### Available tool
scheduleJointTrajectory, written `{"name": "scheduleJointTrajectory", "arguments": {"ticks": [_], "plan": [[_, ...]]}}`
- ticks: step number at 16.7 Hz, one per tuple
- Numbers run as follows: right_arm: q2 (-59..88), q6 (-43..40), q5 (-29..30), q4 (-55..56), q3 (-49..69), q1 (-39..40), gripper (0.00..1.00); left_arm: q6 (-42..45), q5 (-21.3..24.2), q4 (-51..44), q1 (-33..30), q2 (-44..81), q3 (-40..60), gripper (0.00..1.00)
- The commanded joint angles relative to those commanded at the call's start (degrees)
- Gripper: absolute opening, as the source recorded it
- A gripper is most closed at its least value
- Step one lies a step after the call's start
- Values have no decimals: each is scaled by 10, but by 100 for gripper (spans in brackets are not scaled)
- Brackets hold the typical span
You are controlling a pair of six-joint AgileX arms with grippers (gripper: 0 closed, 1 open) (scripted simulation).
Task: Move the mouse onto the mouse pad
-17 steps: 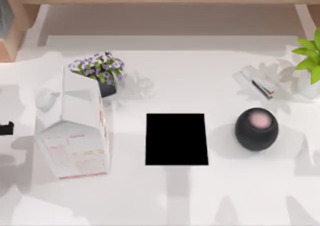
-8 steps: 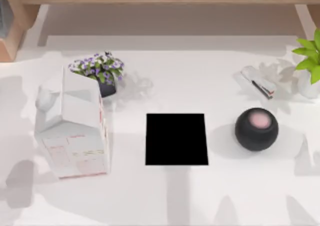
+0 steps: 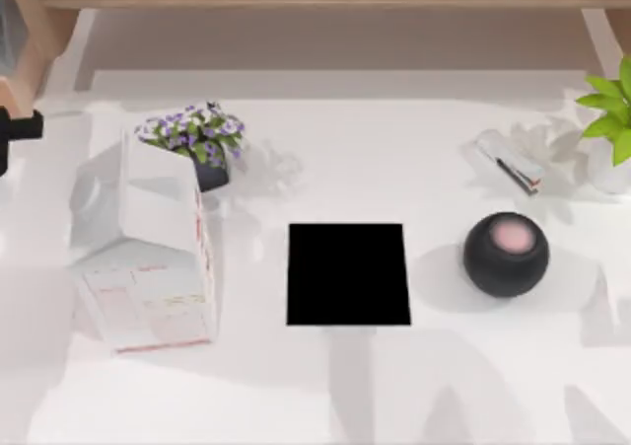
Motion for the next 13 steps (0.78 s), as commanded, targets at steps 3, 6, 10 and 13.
{"name": "scheduleJointTrajectory", "arguments": {"ticks": [3,6,10,13], "plan": [[0,0,0,0,0,0,100,-91,-11,5,-78,83,113,0],[0,0,0,0,0,0,100,-190,-1,-16,-177,177,230,0],[0,0,0,0,0,0,100,-303,24,-62,-320,287,348,0],[0,0,0,0,0,0,100,-347,33,-104,-405,340,390,0]]}}
